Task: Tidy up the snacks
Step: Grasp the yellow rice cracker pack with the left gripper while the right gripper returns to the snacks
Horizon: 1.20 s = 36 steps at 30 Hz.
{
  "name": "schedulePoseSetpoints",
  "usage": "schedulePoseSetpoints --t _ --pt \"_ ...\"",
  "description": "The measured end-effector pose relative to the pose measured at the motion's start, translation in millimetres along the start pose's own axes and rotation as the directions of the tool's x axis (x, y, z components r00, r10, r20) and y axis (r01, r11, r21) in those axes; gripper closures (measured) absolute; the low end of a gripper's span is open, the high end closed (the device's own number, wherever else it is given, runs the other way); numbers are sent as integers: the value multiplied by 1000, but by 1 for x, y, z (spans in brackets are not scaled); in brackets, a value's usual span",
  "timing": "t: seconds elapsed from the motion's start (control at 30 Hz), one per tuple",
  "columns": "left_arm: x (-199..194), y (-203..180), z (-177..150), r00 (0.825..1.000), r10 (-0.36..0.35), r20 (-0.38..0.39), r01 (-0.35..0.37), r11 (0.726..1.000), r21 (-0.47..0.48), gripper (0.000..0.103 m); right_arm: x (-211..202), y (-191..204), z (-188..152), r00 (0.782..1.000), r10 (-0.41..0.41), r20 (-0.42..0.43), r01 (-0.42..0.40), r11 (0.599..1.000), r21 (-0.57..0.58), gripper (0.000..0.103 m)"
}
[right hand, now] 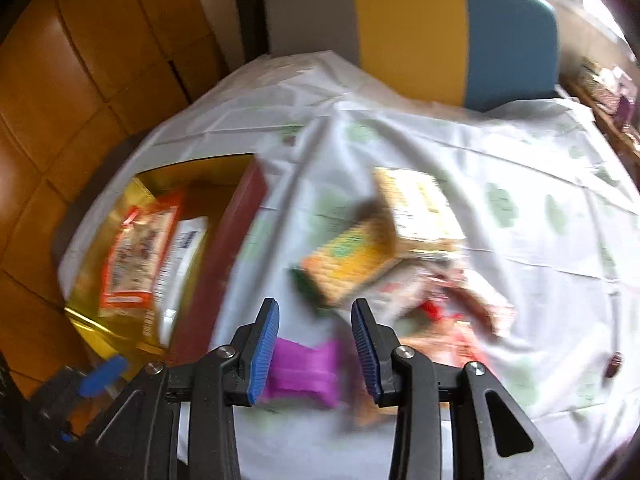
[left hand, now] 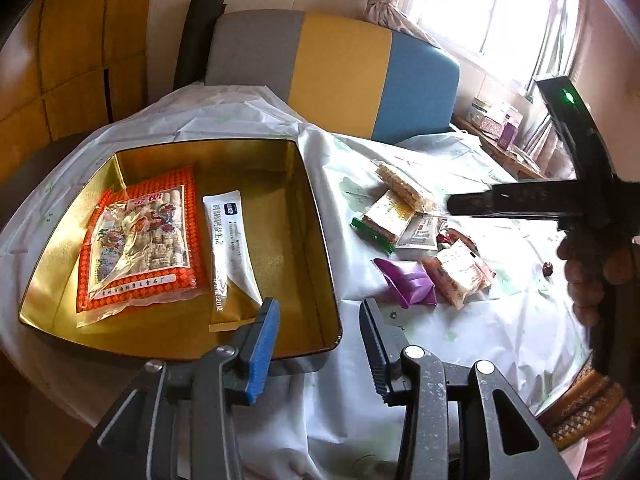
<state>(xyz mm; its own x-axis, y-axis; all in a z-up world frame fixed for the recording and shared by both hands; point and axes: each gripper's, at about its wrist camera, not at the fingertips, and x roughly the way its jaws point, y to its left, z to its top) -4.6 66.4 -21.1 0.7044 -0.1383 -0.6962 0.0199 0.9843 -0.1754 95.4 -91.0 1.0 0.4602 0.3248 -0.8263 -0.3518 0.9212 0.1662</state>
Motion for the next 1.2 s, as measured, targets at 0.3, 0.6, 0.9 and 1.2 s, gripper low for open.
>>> schedulePoseSetpoints --t 0.3,0.6,0.9,1.2 --pt "1 -14 6 1000 13 -10 -13 999 35 59 -32 -98 -7 976 -216 26 214 974 81 64" --pt "9 -31 19 999 18 -41 -15 997 73 59 -37 -183 -22 932 -363 16 353 915 196 64" --pt "31 -60 52 994 -47 -97 55 995 79 53 -30 -219 -25 936 -348 -46 339 861 380 64" --pt "85 -95 101 979 -56 -194 64 997 39 31 -34 -216 -27 941 -335 -42 324 861 391 64"
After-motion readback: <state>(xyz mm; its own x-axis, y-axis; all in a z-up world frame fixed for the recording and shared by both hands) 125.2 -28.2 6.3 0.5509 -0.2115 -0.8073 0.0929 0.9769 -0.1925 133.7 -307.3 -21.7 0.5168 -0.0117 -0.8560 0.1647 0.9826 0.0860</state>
